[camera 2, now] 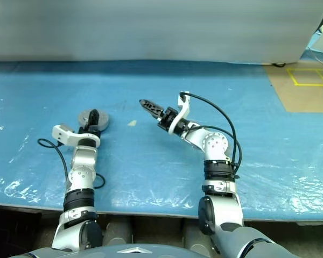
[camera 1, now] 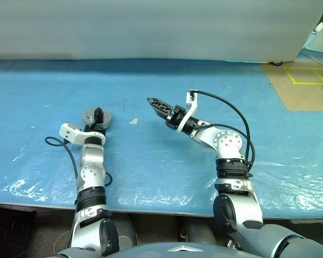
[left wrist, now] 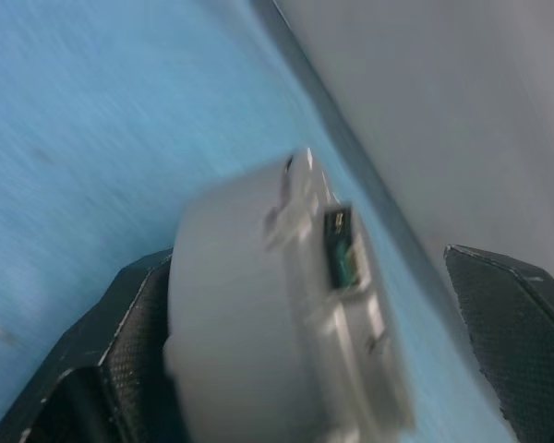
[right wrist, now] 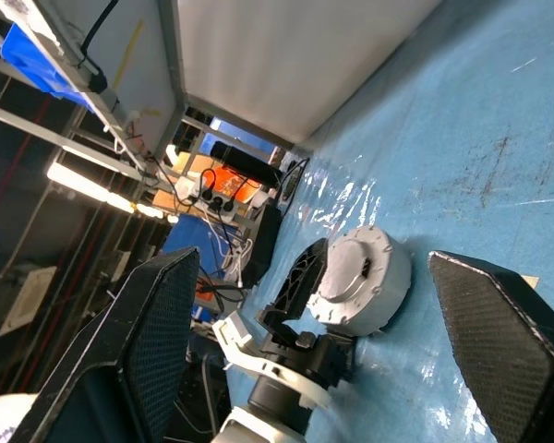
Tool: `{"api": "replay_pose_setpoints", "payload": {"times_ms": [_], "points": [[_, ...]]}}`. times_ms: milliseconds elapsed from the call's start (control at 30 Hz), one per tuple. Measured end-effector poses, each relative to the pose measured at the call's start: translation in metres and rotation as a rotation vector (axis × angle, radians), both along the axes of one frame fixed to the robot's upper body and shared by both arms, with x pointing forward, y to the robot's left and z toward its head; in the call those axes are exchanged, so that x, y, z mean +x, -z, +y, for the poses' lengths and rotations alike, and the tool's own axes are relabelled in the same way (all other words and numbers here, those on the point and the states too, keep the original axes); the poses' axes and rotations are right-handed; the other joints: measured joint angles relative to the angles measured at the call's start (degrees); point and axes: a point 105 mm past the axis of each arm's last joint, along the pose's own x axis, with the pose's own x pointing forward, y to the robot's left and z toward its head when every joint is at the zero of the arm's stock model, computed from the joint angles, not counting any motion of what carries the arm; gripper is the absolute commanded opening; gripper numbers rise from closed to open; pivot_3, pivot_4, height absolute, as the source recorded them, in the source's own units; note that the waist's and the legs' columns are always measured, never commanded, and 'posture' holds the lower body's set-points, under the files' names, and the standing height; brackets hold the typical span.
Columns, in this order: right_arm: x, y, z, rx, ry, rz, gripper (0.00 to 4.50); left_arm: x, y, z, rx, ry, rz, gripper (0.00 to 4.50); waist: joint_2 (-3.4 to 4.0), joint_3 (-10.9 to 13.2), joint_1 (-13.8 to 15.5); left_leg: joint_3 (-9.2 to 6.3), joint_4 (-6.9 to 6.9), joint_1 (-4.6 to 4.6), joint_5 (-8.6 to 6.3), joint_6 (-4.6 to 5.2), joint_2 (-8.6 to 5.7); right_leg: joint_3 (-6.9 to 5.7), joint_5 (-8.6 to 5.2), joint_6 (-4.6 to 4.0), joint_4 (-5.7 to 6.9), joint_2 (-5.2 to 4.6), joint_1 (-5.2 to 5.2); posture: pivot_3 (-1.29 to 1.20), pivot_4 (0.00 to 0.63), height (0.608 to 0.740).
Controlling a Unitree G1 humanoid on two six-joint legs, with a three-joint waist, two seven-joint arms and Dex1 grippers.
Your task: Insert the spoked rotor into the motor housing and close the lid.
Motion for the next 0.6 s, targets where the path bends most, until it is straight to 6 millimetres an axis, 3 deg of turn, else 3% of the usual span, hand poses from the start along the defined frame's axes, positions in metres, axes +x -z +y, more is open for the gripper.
{"api": "replay_pose_setpoints", "payload": {"times_ms": [167, 233, 333, 467, 600], "points": [[0.002, 0.002, -0.003, -0.09, 0.027, -0.08, 4.2, -0.019, -0.005, 0.049, 0.196, -0.193, 0.048, 4.45, -0.01, 0.0, 0.0, -0.08, -0.01, -0.14, 0.0, 0.0, 0.01, -0.03, 0.01, 0.02, -0.16, -0.01, -0.03, 0.0, 0.15, 0.74], [0.007, 0.002, -0.008, -0.148, 0.067, -0.138, 4.2, -0.019, -0.015, 0.053, 0.278, -0.172, 0.019, 4.45, -0.02, 0.0, 0.6, -0.09, -0.01, -0.2, 0.0, 0.0, 0.01, -0.09, 0.01, 0.02, -0.17, -0.02, -0.04, 0.0, 0.15, 0.74], [0.012, -0.003, -0.01, -0.224, 0.119, -0.255, 4.2, -0.017, -0.042, 0.045, 0.401, -0.085, -0.1, 4.45, -0.03, 0.0, 1.3, -0.08, -0.01, -0.22, 0.0, 0.0, 0.0, -0.14, 0.0, 0.0, -0.16, -0.04, -0.06, 0.0, 0.15, 0.74], [0.019, -0.009, -0.024, -0.401, 0.191, -0.482, 4.2, -0.013, -0.087, 0.013, 0.63, 0.133, -0.304, 4.45, -0.05, 0.0, 1.6, -0.07, 0.01, -0.2, 0.0, 0.0, 0.0, -0.14, -0.02, -0.04, -0.15, -0.05, -0.06, 0.0, 0.15, 0.74], [0.017, -0.008, -0.037, -0.449, 0.204, -0.57, 4.2, -0.018, -0.102, -0.029, 0.891, 0.384, -0.4, 4.45, -0.05, 0.0, 1.1, -0.05, -0.02, -0.19, 0.0, 0.0, 0.03, -0.1, -0.01, -0.02, -0.13, -0.05, -0.12, 0.0, 0.15, 0.74]]}}
